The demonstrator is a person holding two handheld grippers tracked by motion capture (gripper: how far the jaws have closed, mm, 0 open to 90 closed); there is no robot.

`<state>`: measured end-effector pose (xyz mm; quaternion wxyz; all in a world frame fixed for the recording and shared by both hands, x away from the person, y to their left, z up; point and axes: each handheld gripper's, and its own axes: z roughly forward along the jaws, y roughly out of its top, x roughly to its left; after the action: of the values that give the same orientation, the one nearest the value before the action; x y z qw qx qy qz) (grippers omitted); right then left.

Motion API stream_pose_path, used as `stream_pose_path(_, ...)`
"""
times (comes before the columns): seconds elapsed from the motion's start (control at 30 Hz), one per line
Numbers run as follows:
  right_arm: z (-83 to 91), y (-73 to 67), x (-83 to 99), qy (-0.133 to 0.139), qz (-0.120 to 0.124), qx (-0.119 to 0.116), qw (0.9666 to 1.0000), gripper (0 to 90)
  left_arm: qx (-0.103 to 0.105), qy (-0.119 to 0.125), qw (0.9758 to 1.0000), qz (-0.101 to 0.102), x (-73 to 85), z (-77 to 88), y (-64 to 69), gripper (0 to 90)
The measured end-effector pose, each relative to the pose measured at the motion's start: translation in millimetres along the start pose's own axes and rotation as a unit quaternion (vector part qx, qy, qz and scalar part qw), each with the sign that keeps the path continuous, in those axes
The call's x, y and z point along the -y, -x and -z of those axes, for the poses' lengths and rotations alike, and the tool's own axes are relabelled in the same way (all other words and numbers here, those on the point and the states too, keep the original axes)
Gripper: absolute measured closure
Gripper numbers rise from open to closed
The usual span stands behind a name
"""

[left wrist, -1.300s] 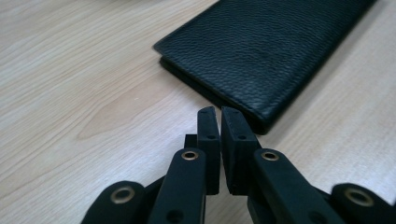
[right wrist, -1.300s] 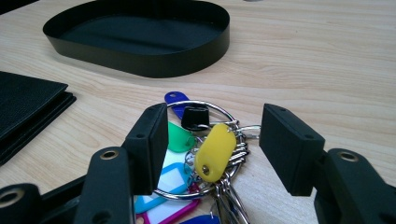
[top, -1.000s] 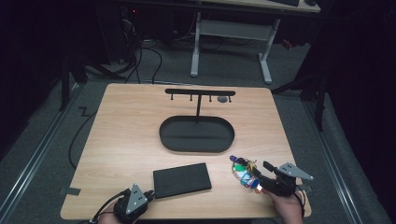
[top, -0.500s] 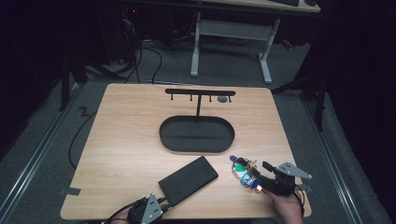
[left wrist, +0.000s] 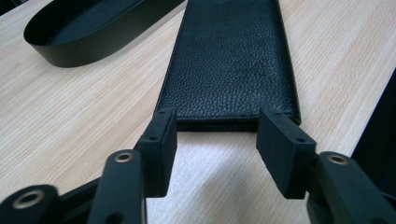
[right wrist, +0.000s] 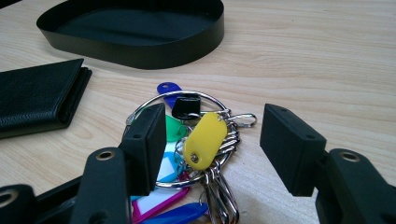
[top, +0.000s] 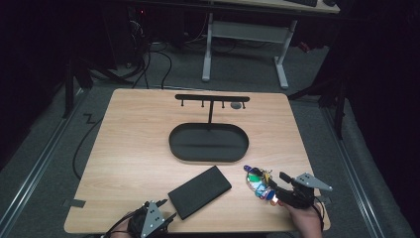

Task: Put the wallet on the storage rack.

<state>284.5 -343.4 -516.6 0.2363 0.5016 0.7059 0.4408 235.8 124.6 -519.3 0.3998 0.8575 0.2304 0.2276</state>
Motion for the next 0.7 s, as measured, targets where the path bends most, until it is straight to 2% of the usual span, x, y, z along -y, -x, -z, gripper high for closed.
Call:
stream_pose_path(0.13,3.8,1.0,2.3,-0.001,-0.003,0.004,1.0,41.5,0.011,0.01,0.9999,0.007,-4.1,-1.8,0.3,44.6)
stream_pose_path(0.23,7.4,2.7,4.6,-0.002,-0.003,0.009,1.0,41.5,0.028,0.019,0.9993,0.019,-8.9,-6.0,1.4,43.9)
stream_pose_path(0.3,10.5,4.7,7.0,-0.004,-0.005,0.012,0.9999,41.5,0.034,0.021,0.999,0.019,-12.2,-10.1,3.3,43.2)
stream_pose_path(0.43,16.4,8.3,11.3,-0.005,-0.01,0.019,0.9998,41.5,0.043,0.016,0.999,0.003,-17.6,-20.6,8.9,44.0)
stream_pose_path(0.47,19.6,10.7,13.7,-0.005,-0.015,0.024,0.9996,41.5,0.042,0.008,0.999,-0.011,-19.7,-25.9,11.1,44.4)
stream_pose_path(0.7,29.4,15.4,18.9,-0.002,-0.032,0.04,0.9987,41.5,0.055,0.008,0.9981,-0.027,-23.3,-38.2,14.5,44.4)
